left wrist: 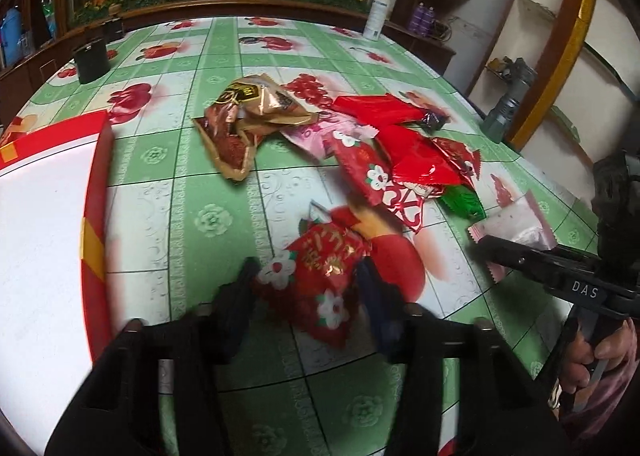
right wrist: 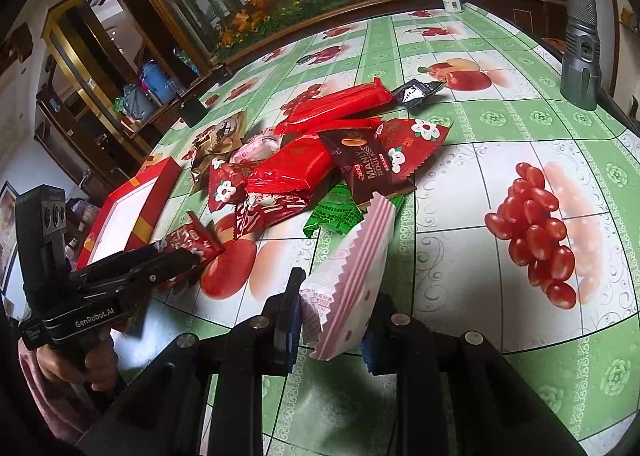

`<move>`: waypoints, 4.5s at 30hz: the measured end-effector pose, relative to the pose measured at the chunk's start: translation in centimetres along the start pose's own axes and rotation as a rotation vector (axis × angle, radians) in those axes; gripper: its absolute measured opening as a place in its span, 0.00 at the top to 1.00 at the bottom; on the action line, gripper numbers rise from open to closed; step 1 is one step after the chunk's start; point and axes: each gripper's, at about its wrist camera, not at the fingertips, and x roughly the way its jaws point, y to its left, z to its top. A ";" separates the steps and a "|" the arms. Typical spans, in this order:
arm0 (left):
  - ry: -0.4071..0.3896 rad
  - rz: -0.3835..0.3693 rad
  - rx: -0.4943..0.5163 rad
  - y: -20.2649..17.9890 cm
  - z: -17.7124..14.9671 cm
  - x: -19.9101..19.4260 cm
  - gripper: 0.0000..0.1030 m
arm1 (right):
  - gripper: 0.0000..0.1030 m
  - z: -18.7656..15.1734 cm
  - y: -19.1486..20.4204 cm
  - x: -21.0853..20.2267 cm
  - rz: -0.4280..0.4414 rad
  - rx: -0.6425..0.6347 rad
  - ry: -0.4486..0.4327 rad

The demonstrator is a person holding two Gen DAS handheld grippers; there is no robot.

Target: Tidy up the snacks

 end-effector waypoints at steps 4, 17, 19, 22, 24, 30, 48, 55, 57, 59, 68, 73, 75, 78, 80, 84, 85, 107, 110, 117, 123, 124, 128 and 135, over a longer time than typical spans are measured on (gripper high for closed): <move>0.003 -0.029 -0.015 0.3 0.1 0.1 0.87 | 0.76 0.0 0.0 0.0 0.001 0.000 0.000; -0.079 -0.047 0.004 -0.1 -0.1 -2.0 1.00 | 0.76 0.1 0.3 0.0 -0.017 -0.018 -0.006; -0.086 -0.047 -0.010 0.3 -0.2 -2.5 1.00 | 0.76 0.1 0.6 0.0 -0.026 -0.027 -0.009; -0.110 -0.050 -0.031 0.9 -0.2 -3.7 1.00 | 0.77 0.2 1.0 0.2 -0.012 -0.029 -0.012; -0.120 -0.046 -0.040 1.3 -0.2 -4.3 1.00 | 0.77 0.2 1.8 0.2 0.004 -0.043 -0.029; -0.143 -0.041 -0.078 2.9 -0.6 -5.7 1.00 | 0.78 0.4 5.7 1.3 0.068 -0.097 -0.049; -0.056 -0.050 -0.077 3.5 -1.4 -4.1 0.99 | 0.78 3.4 12.3 8.5 0.054 -0.170 0.081; -0.013 -0.001 -0.090 3.4 -1.0 -2.0 0.91 | 0.78 3.7 11.5 8.8 0.158 -0.134 0.103; -0.016 0.014 -0.084 3.2 -0.8 -1.4 0.91 | 0.78 3.7 11.1 8.8 0.172 -0.119 0.104; -0.016 0.030 -0.064 2.8 -0.7 -1.0 0.94 | 0.78 3.7 10.7 8.7 0.189 -0.098 0.104; -0.069 0.067 -0.053 2.7 -0.6 -2.4 1.00 | 0.78 3.6 9.9 8.6 0.218 -0.047 0.089; -0.119 0.067 -0.085 3.4 -0.4 -4.5 1.00 | 0.78 3.7 10.8 7.4 0.212 -0.077 0.021; -0.145 0.067 -0.102 3.8 -0.4 -5.7 1.00 | 0.78 3.6 11.8 7.0 0.202 -0.111 -0.007; -0.183 0.083 -0.131 4.8 -0.6 -7.5 1.00 | 0.78 3.7 13.5 6.8 0.234 -0.129 -0.014; -0.214 0.101 -0.151 5.7 -0.8 -8.9 1.00 | 0.78 3.7 15.0 6.7 0.243 -0.154 -0.021; -0.272 0.159 -0.197 7.9 -1.5 -11.4 1.00 | 0.78 3.8 18.5 6.9 0.284 -0.205 -0.018; -0.284 0.171 -0.212 8.6 -1.7 -12.0 1.00 | 0.78 3.8 19.5 7.0 0.294 -0.221 -0.014; -0.220 0.291 -0.399 15.4 -5.9 -12.6 1.00 | 0.56 0.0 28.0 11.4 0.382 -0.363 0.203; -0.212 0.309 -0.413 15.7 -6.0 -12.7 1.00 | 0.52 1.8 25.3 10.1 0.401 -0.308 0.132; -0.193 0.263 -0.346 13.7 -4.9 -11.5 0.85 | 0.41 6.0 14.9 6.1 0.425 -0.077 -0.042; -0.162 0.238 -0.294 11.7 -3.7 -10.0 0.82 | 0.41 5.8 12.1 6.3 0.440 -0.060 0.002; -0.157 0.243 -0.294 11.7 -3.7 -9.8 0.82 | 0.41 5.4 13.0 6.9 0.423 -0.106 0.040; -0.142 0.262 -0.328 12.4 -4.1 -9.9 0.82 | 0.43 2.6 17.7 10.3 0.327 -0.285 0.175; -0.145 0.263 -0.368 13.9 -4.6 -10.4 0.82 | 0.46 0.8 19.9 11.5 0.262 -0.424 0.187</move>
